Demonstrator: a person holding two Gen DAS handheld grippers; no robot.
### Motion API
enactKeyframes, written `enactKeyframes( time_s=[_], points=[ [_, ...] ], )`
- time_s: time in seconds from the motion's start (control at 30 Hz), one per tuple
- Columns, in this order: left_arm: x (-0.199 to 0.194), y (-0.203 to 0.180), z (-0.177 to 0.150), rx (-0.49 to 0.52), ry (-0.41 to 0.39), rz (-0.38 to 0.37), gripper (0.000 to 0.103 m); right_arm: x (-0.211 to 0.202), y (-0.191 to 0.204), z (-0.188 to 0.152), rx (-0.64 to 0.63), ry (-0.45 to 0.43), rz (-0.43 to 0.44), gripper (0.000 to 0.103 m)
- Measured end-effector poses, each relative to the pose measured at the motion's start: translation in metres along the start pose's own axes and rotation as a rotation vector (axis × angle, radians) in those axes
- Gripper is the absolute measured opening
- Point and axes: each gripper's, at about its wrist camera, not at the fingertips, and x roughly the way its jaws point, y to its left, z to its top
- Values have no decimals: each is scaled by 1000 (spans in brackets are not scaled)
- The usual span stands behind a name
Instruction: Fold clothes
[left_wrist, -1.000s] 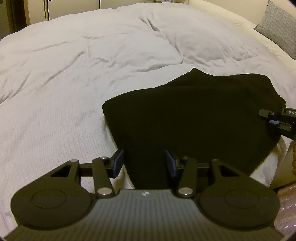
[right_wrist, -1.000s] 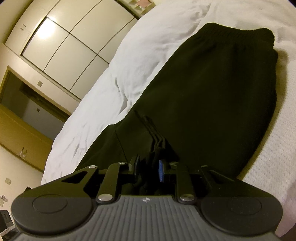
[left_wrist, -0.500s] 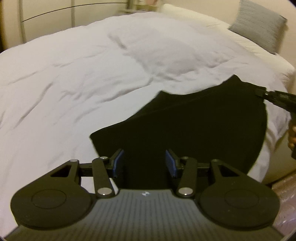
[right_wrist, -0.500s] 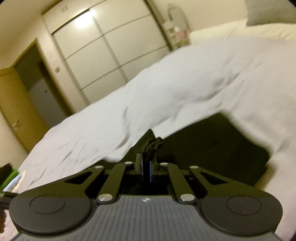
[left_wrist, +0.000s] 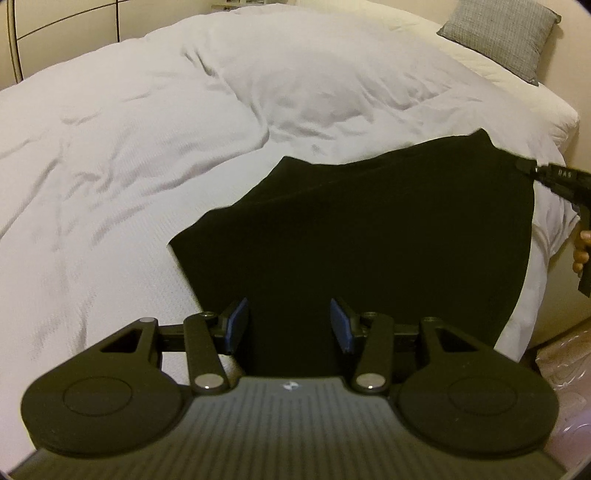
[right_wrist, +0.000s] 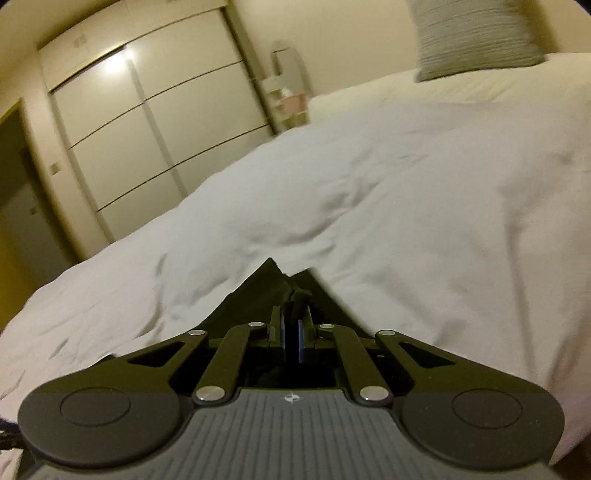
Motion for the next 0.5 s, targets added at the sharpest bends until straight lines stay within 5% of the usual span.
enactKeyframes(
  time_s=[0.17,0.27,0.33,0.43,0.5],
  points=[
    [3,0,-2,3,13,15,43,12,-24,-13,83,69,-39,8],
    [3,0,-2,2,16,22,43,-1,-13,-8,89,3,-110,34],
    [2,0,-2,1,15,24,43,-20,1,-6,21,-68,-156,34],
    [2,-2,-3,8,18,34,43,-33,15,-11,-52,-72,-66,34],
    [1,-5,-4,15,18,40,44,-22,20,-17,-105,0,-23,32]
  ],
)
